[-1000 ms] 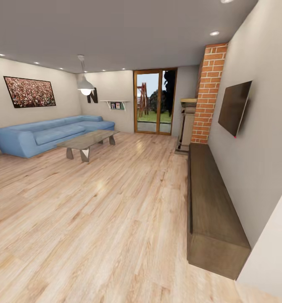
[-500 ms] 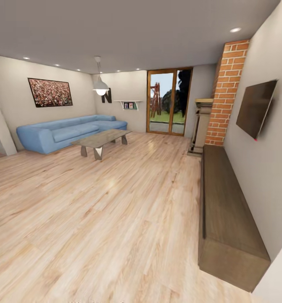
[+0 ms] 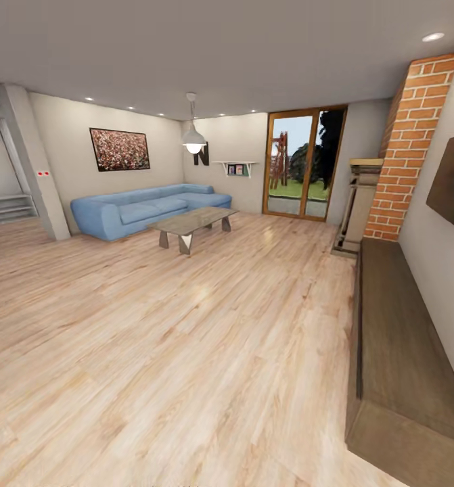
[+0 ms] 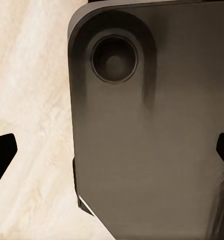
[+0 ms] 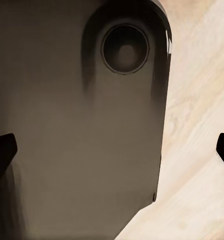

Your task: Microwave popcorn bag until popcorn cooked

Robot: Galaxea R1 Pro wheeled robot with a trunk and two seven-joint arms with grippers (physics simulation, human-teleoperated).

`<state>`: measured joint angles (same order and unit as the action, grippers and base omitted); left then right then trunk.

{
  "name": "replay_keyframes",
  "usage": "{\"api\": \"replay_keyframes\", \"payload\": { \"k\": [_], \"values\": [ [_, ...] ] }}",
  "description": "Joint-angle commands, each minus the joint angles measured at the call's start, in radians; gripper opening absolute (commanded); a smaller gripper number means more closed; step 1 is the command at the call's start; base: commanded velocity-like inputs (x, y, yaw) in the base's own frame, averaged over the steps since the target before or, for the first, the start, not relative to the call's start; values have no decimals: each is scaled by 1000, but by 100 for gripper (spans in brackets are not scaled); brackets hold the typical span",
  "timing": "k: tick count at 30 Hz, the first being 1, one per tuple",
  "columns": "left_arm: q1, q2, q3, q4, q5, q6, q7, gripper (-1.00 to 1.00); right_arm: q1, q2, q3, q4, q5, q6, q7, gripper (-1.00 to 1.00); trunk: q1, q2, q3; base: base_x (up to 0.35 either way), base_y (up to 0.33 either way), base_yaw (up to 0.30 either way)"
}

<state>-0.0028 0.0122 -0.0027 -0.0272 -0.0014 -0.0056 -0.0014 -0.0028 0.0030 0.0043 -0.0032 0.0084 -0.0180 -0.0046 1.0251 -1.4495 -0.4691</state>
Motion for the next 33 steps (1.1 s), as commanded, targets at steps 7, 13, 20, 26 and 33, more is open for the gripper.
{"api": "replay_keyframes", "payload": {
  "k": [7, 13, 20, 26, 33],
  "values": [
    [0, 0, 0, 0, 0, -1, 0, 100, 0, 0, 0, 0, 0, -2, -1, 100, 0, 0, -1, 0, 0, 274],
    [0, 0, 0, 0, 0, -1, 0, 100, 0, 0, 0, 0, 1, -2, -1, 100, 0, 0, -1, 0, 0, 274],
    [0, 0, 0, 0, 0, -1, 0, 100, 0, 0, 0, 0, 1, -2, -1, 100, 0, 0, -1, 0, 0, 274],
    [0, 0, 0, 0, 0, -1, 0, 100, 0, 0, -1, 0, 1, -2, -4, 100, 0, 0, -1, 0, 0, 274],
    [0, 0, 0, 0, 0, -1, 0, 100, 0, 0, -1, 0, 0, -2, -6, 100, 0, 0, -1, 0, 0, 285]
  ]
}}
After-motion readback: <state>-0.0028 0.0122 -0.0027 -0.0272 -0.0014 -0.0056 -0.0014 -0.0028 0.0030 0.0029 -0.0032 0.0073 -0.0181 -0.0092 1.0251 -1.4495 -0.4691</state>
